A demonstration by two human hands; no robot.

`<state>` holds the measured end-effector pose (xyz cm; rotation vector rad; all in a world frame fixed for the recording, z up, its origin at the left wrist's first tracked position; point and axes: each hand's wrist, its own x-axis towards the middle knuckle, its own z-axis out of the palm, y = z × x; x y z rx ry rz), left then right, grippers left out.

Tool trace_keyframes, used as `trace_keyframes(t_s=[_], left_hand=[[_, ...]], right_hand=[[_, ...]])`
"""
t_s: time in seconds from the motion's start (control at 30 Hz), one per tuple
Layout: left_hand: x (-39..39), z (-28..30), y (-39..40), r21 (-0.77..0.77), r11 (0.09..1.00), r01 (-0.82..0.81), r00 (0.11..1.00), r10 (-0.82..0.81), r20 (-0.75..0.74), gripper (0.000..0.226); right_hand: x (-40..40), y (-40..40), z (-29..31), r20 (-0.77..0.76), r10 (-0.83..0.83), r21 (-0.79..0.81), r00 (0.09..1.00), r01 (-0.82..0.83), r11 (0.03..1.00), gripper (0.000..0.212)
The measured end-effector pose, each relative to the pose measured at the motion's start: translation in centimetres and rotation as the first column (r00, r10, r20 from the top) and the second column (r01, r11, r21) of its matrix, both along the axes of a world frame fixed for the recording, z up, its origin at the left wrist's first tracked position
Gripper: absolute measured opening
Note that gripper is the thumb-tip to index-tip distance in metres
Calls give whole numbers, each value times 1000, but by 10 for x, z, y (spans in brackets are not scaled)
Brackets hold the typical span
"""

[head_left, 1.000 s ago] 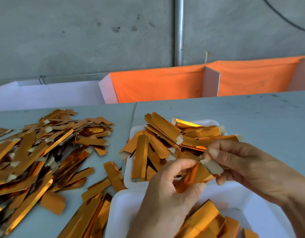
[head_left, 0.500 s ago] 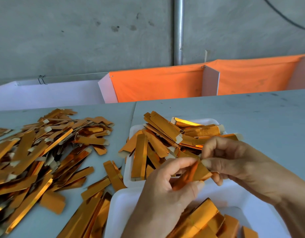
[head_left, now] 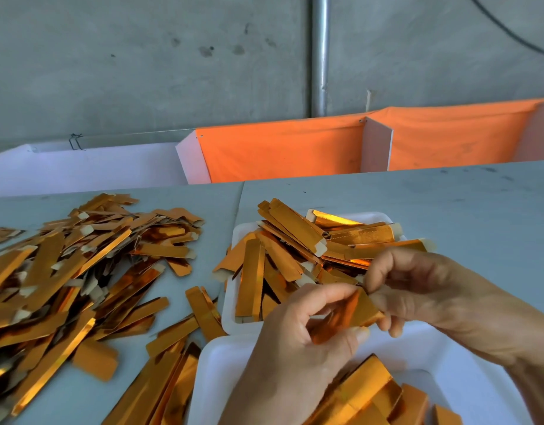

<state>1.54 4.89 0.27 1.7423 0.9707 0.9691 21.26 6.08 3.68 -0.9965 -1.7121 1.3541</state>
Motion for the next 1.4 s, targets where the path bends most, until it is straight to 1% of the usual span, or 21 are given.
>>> trace_keyframes(t_s=[0.03, 0.07, 0.13, 0.2, 0.23, 0.3, 0.37, 0.4, 0.47, 0.57, 0.63, 0.7, 0.77, 0.83, 0.9, 1.07, 1.33, 1.4], left_hand=[[0, 0, 0, 11, 1000, -6, 1000, 6, -16, 38], [0, -1, 0, 22, 1000, -9, 1000, 10, -30, 37], [1, -1, 0, 50, 999, -18, 998, 21, -61, 37], [1, -1, 0, 67, 997, -24, 996, 30, -82, 38], [1, -1, 0, 69, 997, -23, 996, 29, -85, 38], [0, -1, 0, 72, 997, -26, 996, 32, -81, 37], [-1, 0, 1, 64, 998, -29, 997, 34, -71, 34], [-1, 0, 1, 58, 998, -28, 997, 32, -65, 33], [-2, 0, 1, 59, 998, -28, 998, 31, -60, 33], [-2, 1, 0, 71, 997, -18, 998, 22, -57, 35], [-2, 1, -1, 74, 997, -12, 998, 17, -60, 37], [-2, 2, -1, 73, 997, -7, 998, 12, -56, 35], [-2, 1, -1, 78, 997, -6, 998, 10, -57, 34], [-2, 1, 0, 85, 996, -7, 998, 13, -66, 36], [-2, 0, 0, 87, 996, -9, 996, 16, -86, 36], [-3, -2, 0, 80, 997, -23, 992, 33, -124, 39], [-5, -2, 2, 64, 998, -21, 988, 30, -153, 42], [-6, -2, 2, 68, 997, -25, 987, 35, -158, 43]], right_hand=[[-3, 0, 0, 27, -5, 7, 1000, 5, 1000, 12], [-5, 0, -1, 58, -11, 14, 998, 10, 1000, 8], [-8, -1, -2, 105, -31, 19, 994, 29, 999, 10], [-8, -1, -3, 113, -47, 24, 992, 45, 999, 10], [-7, -1, -2, 90, -41, 14, 995, 40, 999, 9], [-4, 0, -1, -50, 7, -63, 999, -10, 998, 5], [2, 2, -2, -203, 53, -163, 978, -87, 983, 19], [3, 3, -4, -244, 57, -194, 968, -106, 975, 22], [3, 5, -6, -275, 57, -228, 960, -123, 966, 24], [3, 6, -9, -302, 80, -261, 950, -163, 952, 36], [2, 7, -9, -298, 84, -270, 951, -169, 948, 35], [1, 7, -8, -298, 72, -279, 952, -160, 947, 32], [-2, 7, -9, -292, 44, -290, 956, -132, 948, 21], [-5, 7, -8, -240, 29, -281, 970, -98, 955, 11], [-7, 6, -7, -179, 36, -268, 983, -84, 960, 6], [-6, 6, -7, -142, 8, -271, 990, -47, 961, 5], [-4, 5, -5, -84, -5, -252, 996, -16, 968, 15], [-5, 4, -5, -58, -14, -239, 998, 0, 971, 14]])
